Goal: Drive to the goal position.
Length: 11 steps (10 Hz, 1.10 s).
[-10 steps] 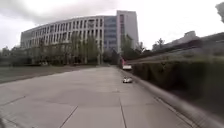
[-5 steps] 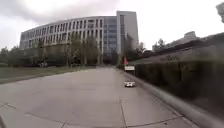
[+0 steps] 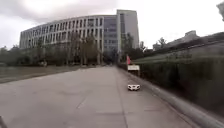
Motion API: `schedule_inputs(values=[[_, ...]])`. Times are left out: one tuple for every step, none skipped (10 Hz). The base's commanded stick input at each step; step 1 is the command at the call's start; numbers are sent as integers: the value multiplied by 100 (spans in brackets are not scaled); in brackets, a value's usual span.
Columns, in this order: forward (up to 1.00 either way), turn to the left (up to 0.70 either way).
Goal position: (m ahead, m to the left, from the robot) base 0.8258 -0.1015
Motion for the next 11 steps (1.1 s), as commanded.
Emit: schedule_inputs(values=[[95, 0], [95, 0], [95, 0], [95, 0], [95, 0], [95, 0], [95, 0], [95, 0], [95, 0], [95, 0], [95, 0]])
